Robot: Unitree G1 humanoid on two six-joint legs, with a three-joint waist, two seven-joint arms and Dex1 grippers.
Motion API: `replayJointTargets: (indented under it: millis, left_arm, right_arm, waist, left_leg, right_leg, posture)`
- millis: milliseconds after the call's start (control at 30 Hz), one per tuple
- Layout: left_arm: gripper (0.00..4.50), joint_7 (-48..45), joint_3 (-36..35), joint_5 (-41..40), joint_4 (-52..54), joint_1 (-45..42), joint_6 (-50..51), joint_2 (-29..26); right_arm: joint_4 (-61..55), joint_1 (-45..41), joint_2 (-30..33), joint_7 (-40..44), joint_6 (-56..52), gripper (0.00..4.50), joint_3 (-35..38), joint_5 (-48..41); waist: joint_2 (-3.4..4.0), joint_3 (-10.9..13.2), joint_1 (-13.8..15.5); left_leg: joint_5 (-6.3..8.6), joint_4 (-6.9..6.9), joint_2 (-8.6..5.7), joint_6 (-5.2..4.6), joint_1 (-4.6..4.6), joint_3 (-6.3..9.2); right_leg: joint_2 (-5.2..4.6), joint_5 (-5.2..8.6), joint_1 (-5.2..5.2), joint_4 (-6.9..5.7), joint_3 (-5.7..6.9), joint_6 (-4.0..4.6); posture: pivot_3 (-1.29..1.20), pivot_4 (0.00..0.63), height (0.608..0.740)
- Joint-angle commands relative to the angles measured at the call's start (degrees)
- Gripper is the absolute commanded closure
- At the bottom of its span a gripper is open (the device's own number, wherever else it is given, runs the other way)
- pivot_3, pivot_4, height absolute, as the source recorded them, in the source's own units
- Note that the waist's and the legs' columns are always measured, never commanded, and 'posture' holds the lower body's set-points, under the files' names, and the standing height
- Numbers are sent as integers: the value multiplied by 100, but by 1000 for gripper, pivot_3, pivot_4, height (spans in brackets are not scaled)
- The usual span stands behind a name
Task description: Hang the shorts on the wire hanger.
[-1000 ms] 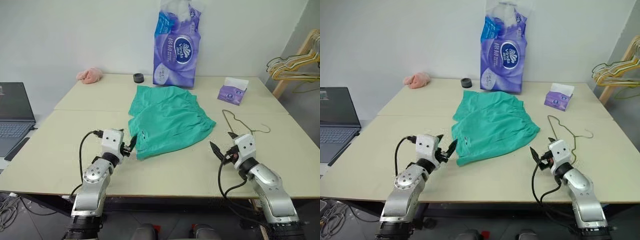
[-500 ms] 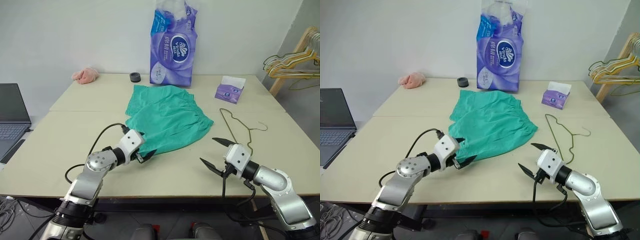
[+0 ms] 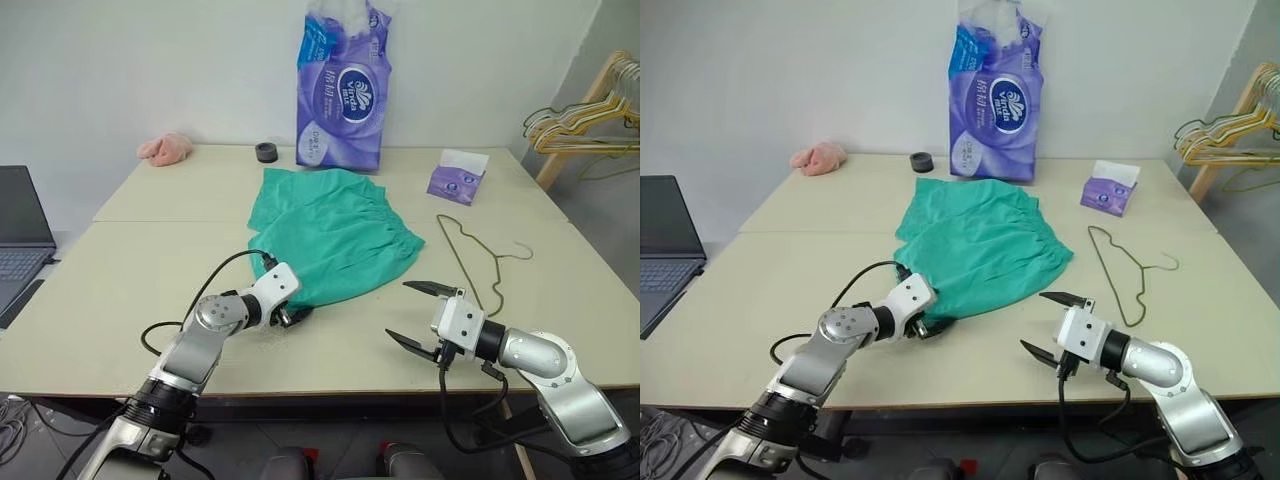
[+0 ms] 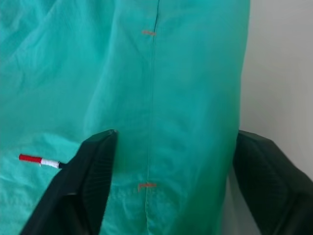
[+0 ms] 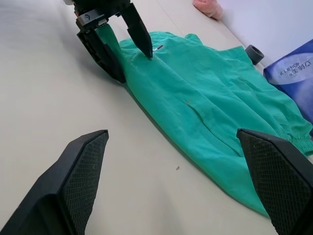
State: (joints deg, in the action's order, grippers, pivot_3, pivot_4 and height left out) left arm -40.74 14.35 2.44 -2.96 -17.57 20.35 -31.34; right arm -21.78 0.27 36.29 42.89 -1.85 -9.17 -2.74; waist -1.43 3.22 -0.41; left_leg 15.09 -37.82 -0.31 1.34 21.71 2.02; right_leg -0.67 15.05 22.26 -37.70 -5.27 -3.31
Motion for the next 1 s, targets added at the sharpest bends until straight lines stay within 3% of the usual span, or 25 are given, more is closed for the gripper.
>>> replayJointTargets:
  millis: [33, 300, 333, 567, 833, 1000]
  left_arm:
    - [1841, -142, 10, 53, 38, -41, -170, -103]
    - [4372, -573, -93, -34, 3, -105, -299, -315]
    - [4478, -612, -134, -69, 6, -138, -299, -332]
    - [4478, -966, -927, -799, -82, -826, -103, -508]
    - [4478, -1219, -1281, -1081, -397, -1465, -122, -730]
    - [4478, -1502, -1385, -1294, -242, -1340, -43, -924]
  right_arm:
    - [64, -222, 127, 22, 204, 0, 231, 49]
    - [850, -736, 212, -197, 435, 0, 130, 638]
    - [1042, -846, 212, -260, 445, 0, 88, 797]
    - [3620, -2520, 85, -1111, 1177, 0, -574, 2276]
    - [5899, -3958, -194, -1655, 2320, 0, -1297, 3156]
    - [7114, -4808, -695, -2235, 2700, 0, -1639, 3576]
  waist:
    - [-1, 1, -9]
    - [-2, 1, -25]
    - [-2, 1, -27]
    - [-7, 4, -104]
    - [-8, 4, -235]
    - [-7, 3, -322]
  left_leg:
    - [0, 0, 0, 0, 0, 0]
    - [0, -1, 0, 0, -1, -3]
    - [0, -1, 0, 0, -1, -4]
    - [0, -1, -1, 0, 2, -4]
    - [0, -2, -2, 0, 2, -9]
    - [0, 1, -1, 0, 1, 0]
  right_leg:
    - [0, 0, 0, 0, 0, 0]
    - [0, 0, 0, -1, -2, 0]
    - [0, 0, -1, -1, -3, 0]
    - [-1, -6, 4, -7, 0, 9]
    - [-2, -18, 4, -5, -10, 29]
    - [-2, -19, 6, -14, -9, 31]
  posture:
    - [-17, 22, 740]
    - [-23, 18, 740]
    - [-23, 18, 740]
    - [-13, 13, 740]
    - [9, 9, 740]
    - [8, 9, 740]
